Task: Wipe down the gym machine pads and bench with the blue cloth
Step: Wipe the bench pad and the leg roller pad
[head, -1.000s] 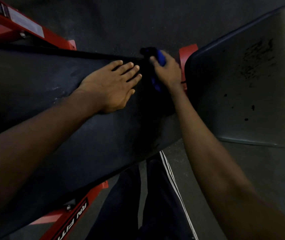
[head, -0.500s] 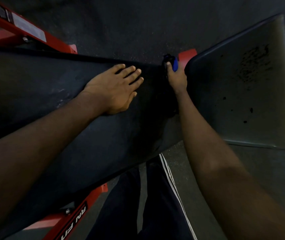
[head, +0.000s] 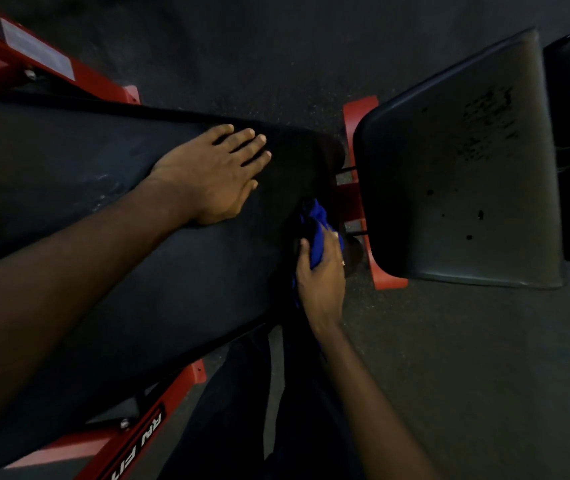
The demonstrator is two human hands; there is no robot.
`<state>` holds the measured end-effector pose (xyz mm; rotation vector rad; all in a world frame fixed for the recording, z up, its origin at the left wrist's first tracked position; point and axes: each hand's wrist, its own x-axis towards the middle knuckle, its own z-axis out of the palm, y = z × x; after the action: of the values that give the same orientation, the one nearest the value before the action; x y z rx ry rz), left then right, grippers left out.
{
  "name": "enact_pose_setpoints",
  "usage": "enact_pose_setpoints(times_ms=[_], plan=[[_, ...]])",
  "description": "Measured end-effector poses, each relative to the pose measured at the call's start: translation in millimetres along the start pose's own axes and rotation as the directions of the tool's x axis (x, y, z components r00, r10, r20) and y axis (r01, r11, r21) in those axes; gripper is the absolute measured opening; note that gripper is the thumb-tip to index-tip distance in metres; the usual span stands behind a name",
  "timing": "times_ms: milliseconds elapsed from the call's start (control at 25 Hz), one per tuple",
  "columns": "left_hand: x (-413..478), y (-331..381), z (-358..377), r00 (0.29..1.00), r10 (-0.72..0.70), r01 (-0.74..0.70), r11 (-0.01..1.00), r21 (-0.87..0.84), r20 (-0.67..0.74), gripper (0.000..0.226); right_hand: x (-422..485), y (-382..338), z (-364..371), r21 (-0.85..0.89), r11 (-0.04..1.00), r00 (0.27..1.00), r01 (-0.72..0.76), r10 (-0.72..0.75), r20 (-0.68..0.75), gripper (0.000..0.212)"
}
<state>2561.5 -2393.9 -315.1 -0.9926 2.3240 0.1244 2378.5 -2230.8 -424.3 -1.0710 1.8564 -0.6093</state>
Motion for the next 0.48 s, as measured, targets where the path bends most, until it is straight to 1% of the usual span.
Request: enact_pose_setpoints(times_ms=[80, 120, 200, 240, 320, 400, 480], plan=[[-0.8, 0.3, -0.8, 1.0, 0.002, -0.002, 1.0, 0.003, 0.011, 0.063, 33.5, 15.4, -6.4, 0.023, 0.988, 0.985, -0.155, 0.156, -0.068, 0.043], [-0.9, -0.4, 0.0, 1.0, 0.005, -0.005, 1.0, 0.013, 0.007, 0.063, 53.5, 22.7, -10.3, 0.022, 0.973, 0.97, -0.23, 0.231, -0.076, 0.04], [-0.7, -1.5, 4.1, 1.0, 0.008, -0.007, 0.999, 0.043, -0.029, 0.064, 86.8, 33.2, -15.5, -0.024, 0.952, 0.952, -0.305, 0.304, -0.033, 0.039], [-1.1, -2.1, 5.4, 0.999, 0.008, -0.006, 0.999, 0.048, -0.043, 0.064, 97.5, 36.8, -17.1, -0.05, 0.947, 0.948, -0.317, 0.317, -0.011, 0.04], [-1.0, -1.1, 3.5, 0.999, 0.014, -0.012, 0.999, 0.048, -0.037, 0.063, 92.9, 39.4, -21.5, -0.055, 0.945, 0.947, -0.322, 0.321, -0.028, 0.041], [-0.3, -2.0, 5.4, 0.999, 0.015, -0.012, 0.998, 0.06, -0.049, 0.064, 53.0, 37.6, -17.2, 0.014, 0.954, 0.95, -0.299, 0.3, -0.085, 0.042], [-0.5, -1.7, 5.2, 0.999, 0.017, -0.014, 0.998, 0.057, -0.04, 0.064, -8.7, 27.6, -8.1, 0.089, 0.965, 0.96, -0.247, 0.256, -0.11, 0.046]])
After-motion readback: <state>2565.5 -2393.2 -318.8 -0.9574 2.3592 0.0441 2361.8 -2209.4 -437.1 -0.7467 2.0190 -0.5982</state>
